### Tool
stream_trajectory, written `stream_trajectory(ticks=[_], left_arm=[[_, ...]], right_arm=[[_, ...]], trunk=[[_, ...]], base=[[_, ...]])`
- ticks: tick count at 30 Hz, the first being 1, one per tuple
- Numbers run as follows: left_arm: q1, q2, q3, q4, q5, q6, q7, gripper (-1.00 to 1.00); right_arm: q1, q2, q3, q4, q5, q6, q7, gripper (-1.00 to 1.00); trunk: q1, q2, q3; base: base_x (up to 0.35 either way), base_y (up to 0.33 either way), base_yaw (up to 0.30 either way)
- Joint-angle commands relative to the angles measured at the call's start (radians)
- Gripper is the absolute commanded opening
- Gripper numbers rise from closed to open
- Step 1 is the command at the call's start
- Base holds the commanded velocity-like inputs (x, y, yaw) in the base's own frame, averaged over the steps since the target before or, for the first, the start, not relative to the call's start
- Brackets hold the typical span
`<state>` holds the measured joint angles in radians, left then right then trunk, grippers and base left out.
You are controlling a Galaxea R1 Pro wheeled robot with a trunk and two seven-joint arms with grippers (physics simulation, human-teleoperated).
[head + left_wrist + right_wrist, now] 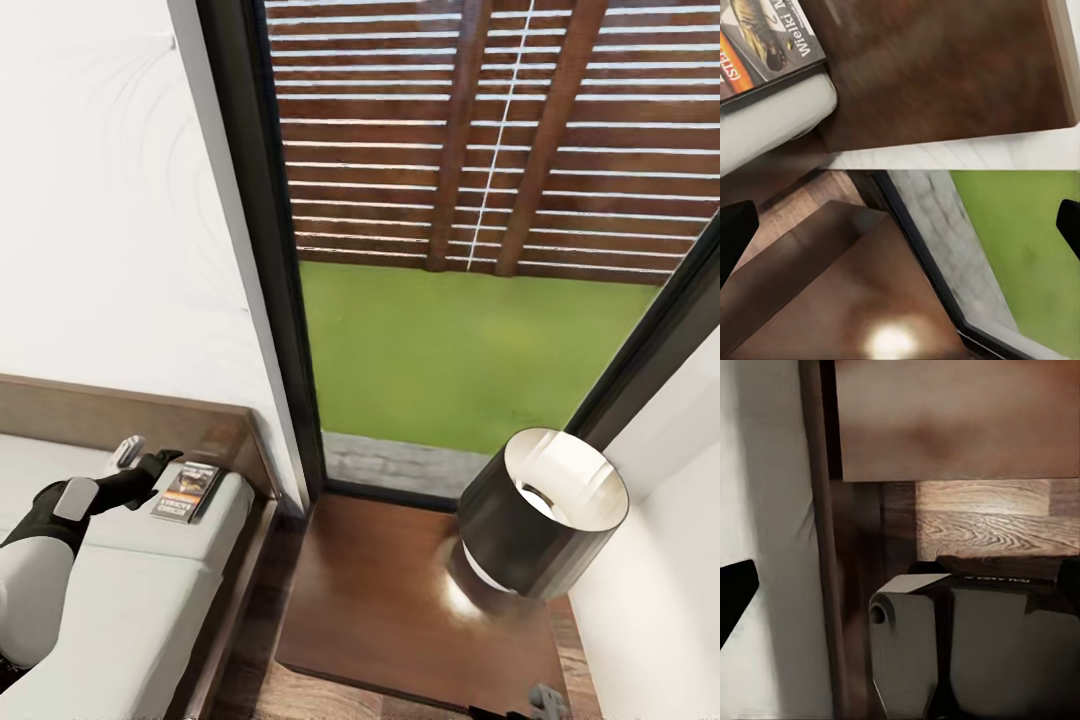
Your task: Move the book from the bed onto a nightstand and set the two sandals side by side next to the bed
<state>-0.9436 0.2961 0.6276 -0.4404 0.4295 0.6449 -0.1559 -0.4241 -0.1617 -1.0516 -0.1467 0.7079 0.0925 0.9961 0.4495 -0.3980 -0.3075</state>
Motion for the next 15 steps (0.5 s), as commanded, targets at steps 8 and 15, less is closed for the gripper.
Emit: stream_trajectory(ticks=[8,15], left_arm=[[-0.001,-0.004,0.008,0.001,-0.001,0.003,-0.002,1.00],[-0.001,-0.006,0.009,0.002,0.000,0.002,-0.002,1.00]], right_arm=[[-0.001,-0.007,-0.010,-0.002,0.005,0.010,0.125,1.00],[-0.001,-0.006,-0.009,-0.003,0.006,0.006,0.128,1.00]], trunk=[[0.000,-0.002,-0.014],[0.000,-0.002,-0.025]], base=[[0.000,0.000,0.000],[0.000,0.000,0.000]])
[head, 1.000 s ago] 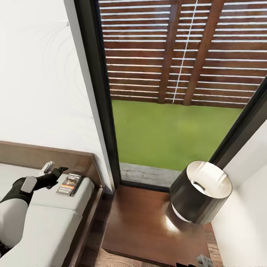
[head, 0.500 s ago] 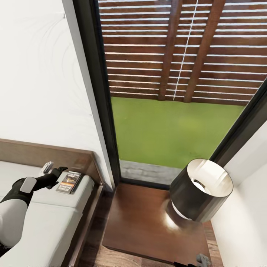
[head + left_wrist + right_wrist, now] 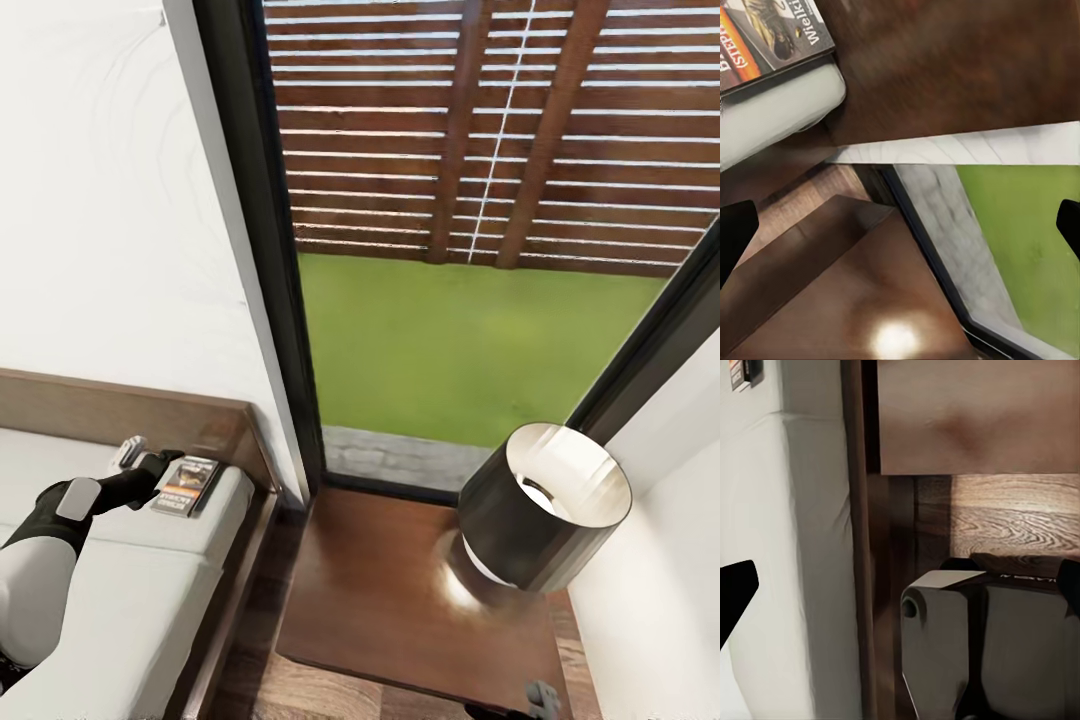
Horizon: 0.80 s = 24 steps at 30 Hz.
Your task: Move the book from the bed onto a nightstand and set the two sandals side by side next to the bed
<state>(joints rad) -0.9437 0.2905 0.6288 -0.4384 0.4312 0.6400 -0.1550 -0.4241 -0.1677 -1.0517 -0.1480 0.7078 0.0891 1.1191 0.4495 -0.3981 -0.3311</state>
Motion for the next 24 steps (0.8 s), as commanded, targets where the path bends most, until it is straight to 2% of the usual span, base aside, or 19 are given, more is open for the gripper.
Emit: stream_trajectory(ticks=[1,24], left_arm=[[-0.001,-0.001,0.008,0.000,-0.002,0.007,-0.003,1.00],[-0.001,-0.002,0.008,0.000,-0.001,0.006,-0.005,1.00]], right_arm=[[-0.001,0.000,-0.008,-0.001,0.006,0.009,0.005,1.00],[-0.001,0.001,-0.009,-0.002,0.005,0.007,0.001,1.00]], trunk=[[0.000,-0.002,-0.003],[0.000,-0.002,-0.039]], base=[[0.000,0.000,0.000],[0.000,0.000,0.000]])
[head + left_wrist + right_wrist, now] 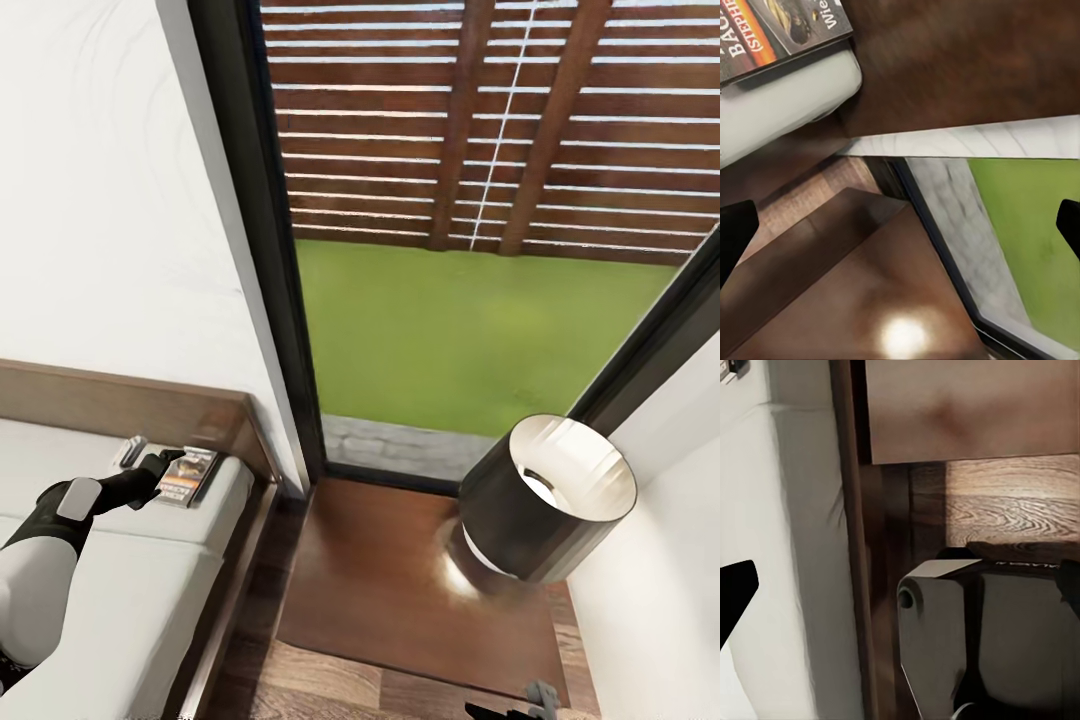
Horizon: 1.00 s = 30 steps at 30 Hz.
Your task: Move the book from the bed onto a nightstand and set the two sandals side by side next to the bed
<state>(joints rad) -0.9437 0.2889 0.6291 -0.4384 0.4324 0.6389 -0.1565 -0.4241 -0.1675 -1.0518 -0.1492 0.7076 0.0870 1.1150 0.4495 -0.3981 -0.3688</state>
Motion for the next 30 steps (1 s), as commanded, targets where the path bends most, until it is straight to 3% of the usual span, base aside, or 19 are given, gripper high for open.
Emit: stream_trajectory(ticks=[1,30], left_arm=[[-0.001,-0.001,0.008,0.000,-0.002,0.007,-0.003,1.00],[-0.001,-0.001,0.007,0.000,-0.003,0.007,-0.003,1.00]], right_arm=[[-0.001,0.000,-0.009,-0.001,0.006,0.009,0.005,1.00],[-0.001,-0.001,-0.010,-0.001,0.004,0.008,0.004,1.00]], trunk=[[0.000,-0.002,-0.003],[0.000,-0.002,-0.042]], base=[[0.000,0.000,0.000],[0.000,0.000,0.000]])
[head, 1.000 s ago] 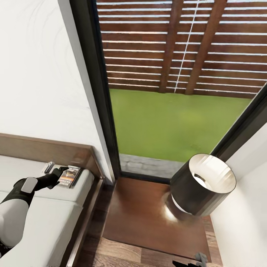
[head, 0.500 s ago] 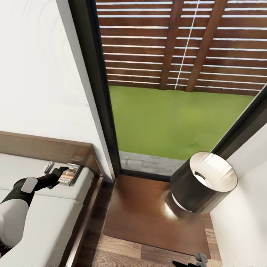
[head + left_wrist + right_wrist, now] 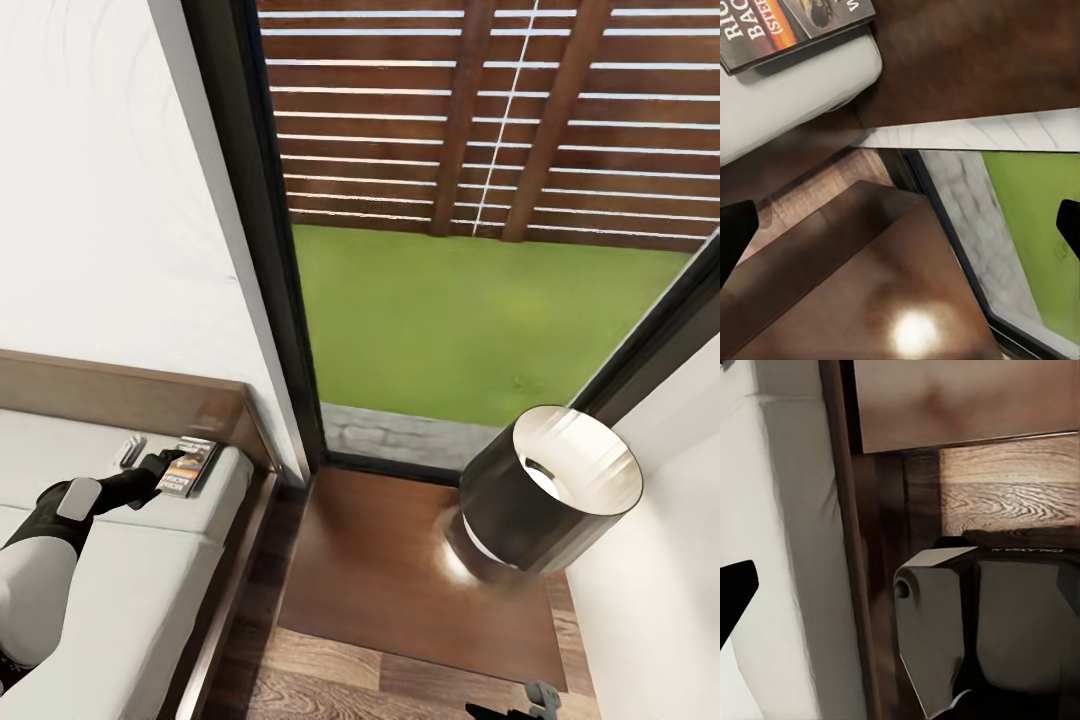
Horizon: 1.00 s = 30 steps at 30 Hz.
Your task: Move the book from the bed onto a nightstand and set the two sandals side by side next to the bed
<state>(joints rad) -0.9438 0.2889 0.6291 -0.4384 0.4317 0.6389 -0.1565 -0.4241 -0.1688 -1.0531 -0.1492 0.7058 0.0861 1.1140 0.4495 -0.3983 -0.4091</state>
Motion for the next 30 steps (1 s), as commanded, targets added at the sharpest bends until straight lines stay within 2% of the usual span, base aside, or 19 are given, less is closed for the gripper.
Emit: stream_trajectory(ticks=[1,6,11,20,30], left_arm=[[-0.001,-0.001,0.008,0.000,-0.002,0.007,-0.003,1.00],[0.020,-0.029,0.024,0.023,0.007,0.020,-0.012,1.00],[0.039,-0.025,0.036,0.021,0.010,0.020,-0.011,1.00],[0.054,-0.023,0.083,0.019,0.009,0.019,-0.012,1.00],[0.055,-0.024,0.084,0.017,0.009,0.018,-0.012,1.00]], right_arm=[[-0.001,0.000,-0.008,-0.001,0.005,0.009,0.005,1.00],[0.013,-0.005,-0.035,0.017,-0.022,0.037,0.034,1.00],[0.014,-0.005,-0.061,0.015,-0.050,0.065,0.062,1.00],[0.015,-0.006,-0.061,0.014,-0.101,0.116,0.112,1.00],[0.015,-0.006,-0.060,0.014,-0.157,0.172,0.161,1.00]], trunk=[[0.001,-0.002,-0.002],[0.001,-0.002,-0.002],[0.001,-0.002,-0.002],[0.001,-0.002,-0.002],[0.001,-0.002,-0.002]], base=[[0.000,0.000,0.000],[0.000,0.000,0.000],[0.000,0.000,0.000],[0.000,0.000,0.000],[0.000,0.000,0.000]])
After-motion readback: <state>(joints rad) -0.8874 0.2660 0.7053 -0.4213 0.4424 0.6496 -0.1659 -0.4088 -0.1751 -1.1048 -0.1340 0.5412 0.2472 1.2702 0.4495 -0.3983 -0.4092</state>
